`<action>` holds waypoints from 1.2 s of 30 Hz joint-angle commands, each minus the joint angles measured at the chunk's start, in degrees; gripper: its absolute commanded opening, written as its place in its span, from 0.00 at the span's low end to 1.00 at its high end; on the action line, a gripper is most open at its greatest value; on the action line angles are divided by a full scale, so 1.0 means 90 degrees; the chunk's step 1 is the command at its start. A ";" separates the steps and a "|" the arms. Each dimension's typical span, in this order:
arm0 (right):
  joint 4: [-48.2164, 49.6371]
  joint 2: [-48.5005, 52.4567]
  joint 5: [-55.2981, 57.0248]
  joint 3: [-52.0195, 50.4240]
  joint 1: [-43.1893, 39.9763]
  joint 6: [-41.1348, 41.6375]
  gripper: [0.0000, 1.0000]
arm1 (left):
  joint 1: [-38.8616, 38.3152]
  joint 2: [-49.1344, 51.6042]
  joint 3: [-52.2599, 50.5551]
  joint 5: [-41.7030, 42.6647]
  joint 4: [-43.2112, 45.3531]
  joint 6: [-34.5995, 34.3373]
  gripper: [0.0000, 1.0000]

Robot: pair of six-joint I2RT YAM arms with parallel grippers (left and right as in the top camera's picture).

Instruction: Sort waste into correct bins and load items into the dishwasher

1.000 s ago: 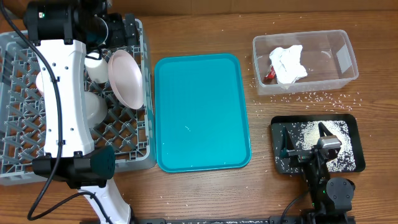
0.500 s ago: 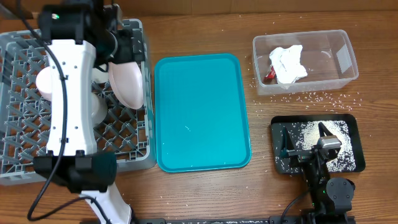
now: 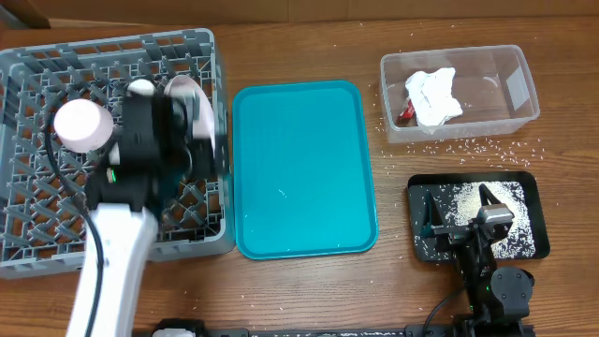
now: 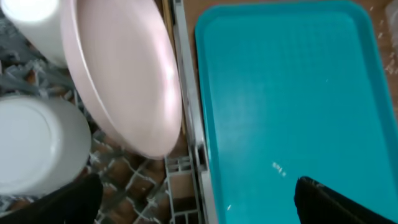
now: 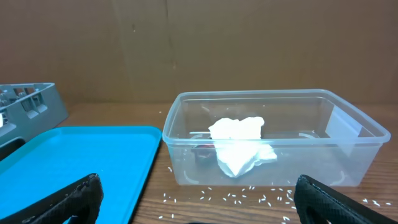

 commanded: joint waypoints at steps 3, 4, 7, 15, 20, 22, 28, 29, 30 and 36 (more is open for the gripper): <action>0.0039 -0.0075 0.0083 -0.0066 -0.0029 -0.0022 1.00 | 0.0012 -0.1562 -0.2227 -0.0063 0.1190 0.0282 1.00; 0.0036 -0.0075 0.0083 -0.0066 -0.0029 -0.0022 1.00 | 0.0012 -0.1809 -0.2552 -0.0063 0.1486 0.0282 1.00; 0.0039 -0.0075 0.0083 -0.0066 -0.0029 -0.0022 1.00 | 0.0012 -0.2616 -0.3614 -0.0068 0.2562 0.0284 1.00; 0.0039 -0.0075 0.0083 -0.0066 -0.0029 -0.0022 1.00 | 0.0012 -0.4415 -0.6074 -0.0228 0.5418 0.0282 1.00; 0.0039 -0.0075 0.0083 -0.0066 -0.0029 -0.0022 1.00 | 0.0012 -0.5098 -0.6999 -0.0226 0.6562 0.0279 1.00; 0.0039 -0.0075 0.0083 -0.0066 -0.0029 -0.0022 1.00 | 0.0012 -0.5345 -0.7223 -0.0228 0.6793 0.0282 1.00; 0.0039 -0.0075 0.0083 -0.0066 -0.0029 -0.0022 1.00 | 0.0012 -0.6047 -0.7332 -0.0328 0.6346 0.0284 1.00; 0.0036 -0.0075 0.0083 -0.0066 -0.0029 -0.0022 1.00 | 0.0012 -0.6173 -0.7332 -0.0333 0.6249 0.0284 1.00; 0.0036 -0.0075 0.0083 -0.0066 -0.0029 -0.0022 1.00 | 0.0012 -0.6280 -0.7332 -0.0347 0.6154 0.0282 1.00; 0.0039 -0.0075 0.0083 -0.0066 -0.0029 -0.0022 1.00 | 0.0012 -0.7091 -0.7332 -0.0391 0.4976 0.0287 1.00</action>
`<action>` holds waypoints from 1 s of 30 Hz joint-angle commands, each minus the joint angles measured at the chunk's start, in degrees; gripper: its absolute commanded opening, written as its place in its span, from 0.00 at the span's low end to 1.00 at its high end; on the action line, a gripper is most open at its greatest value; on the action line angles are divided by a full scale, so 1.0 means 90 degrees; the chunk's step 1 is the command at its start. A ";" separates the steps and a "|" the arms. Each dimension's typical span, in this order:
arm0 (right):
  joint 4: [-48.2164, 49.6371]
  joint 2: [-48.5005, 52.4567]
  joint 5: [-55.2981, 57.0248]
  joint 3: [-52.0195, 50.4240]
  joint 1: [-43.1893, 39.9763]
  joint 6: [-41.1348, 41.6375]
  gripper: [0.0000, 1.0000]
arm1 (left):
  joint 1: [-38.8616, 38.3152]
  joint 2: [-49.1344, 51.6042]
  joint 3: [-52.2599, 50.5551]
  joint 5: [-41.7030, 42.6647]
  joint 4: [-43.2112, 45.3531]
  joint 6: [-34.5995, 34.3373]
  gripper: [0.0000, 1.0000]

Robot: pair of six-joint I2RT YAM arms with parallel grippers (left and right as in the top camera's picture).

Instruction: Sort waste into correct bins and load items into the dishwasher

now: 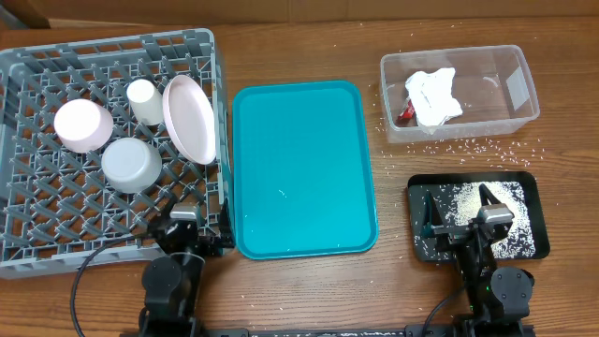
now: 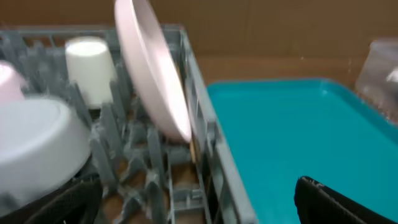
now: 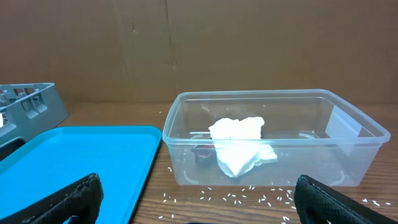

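Note:
The grey dish rack (image 1: 28, 75) holds a pink plate (image 1: 189, 118) standing on edge, a white cup (image 1: 143, 101), a pink cup (image 1: 82, 124) and an upturned grey bowl (image 1: 130, 164). My left gripper (image 1: 190, 232) rests low at the rack's front right corner. It is open and empty (image 2: 199, 208), looking along the rack at the plate (image 2: 155, 74). My right gripper (image 3: 199, 202) is open and empty over the black tray of rice (image 1: 524, 192), facing the clear bin (image 3: 273, 140).
A bare teal tray (image 1: 301, 168) lies between the rack and the right side. The clear bin (image 1: 510, 112) holds crumpled white paper (image 1: 432, 94) and a red scrap. Rice grains are scattered on the wood around the bin.
My left arm was reaching over the rack, its open gripper above the pink plate. It is now drawn back low at the rack's front corner. The right arm has not moved.

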 commanded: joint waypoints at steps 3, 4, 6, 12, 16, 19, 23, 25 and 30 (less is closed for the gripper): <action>0.0039 -0.0075 0.0080 -0.0066 -0.0029 -0.0024 1.00 | 0.0017 -0.0673 -0.0029 -0.0117 -0.0129 0.0141 1.00; 0.0036 -0.0075 0.0080 -0.0066 -0.0029 -0.0024 1.00 | 0.0017 -0.0789 -0.0029 -0.0107 -0.0136 0.0138 1.00; 0.0039 -0.0075 0.0080 -0.0066 -0.0029 -0.0024 1.00 | 0.0017 -0.1001 -0.0029 -0.0095 -0.0136 0.0138 1.00; 0.0039 -0.0075 0.0080 -0.0066 -0.0029 -0.0024 1.00 | 0.0019 -0.1120 -0.0029 -0.0053 -0.0143 0.0136 1.00; 0.0039 -0.0075 0.0080 -0.0066 -0.0029 -0.0024 1.00 | 0.0019 -0.1120 -0.0029 -0.0053 -0.0141 0.0136 1.00; 0.0039 -0.0075 0.0080 -0.0066 -0.0029 -0.0024 1.00 | 0.0017 -0.1117 -0.0029 -0.0053 -0.0141 0.0138 1.00; 0.0039 -0.0075 0.0080 -0.0066 -0.0029 -0.0024 1.00 | 0.0017 -0.1112 -0.0029 -0.0053 -0.0141 0.0138 1.00; 0.0039 -0.0075 0.0080 -0.0066 -0.0029 -0.0024 1.00 | 0.0017 -0.1112 -0.0029 -0.0053 -0.0141 0.0136 1.00; 0.0039 -0.0075 0.0080 -0.0066 -0.0029 -0.0024 1.00 | 0.0017 -0.1112 -0.0029 -0.0053 -0.0141 0.0136 1.00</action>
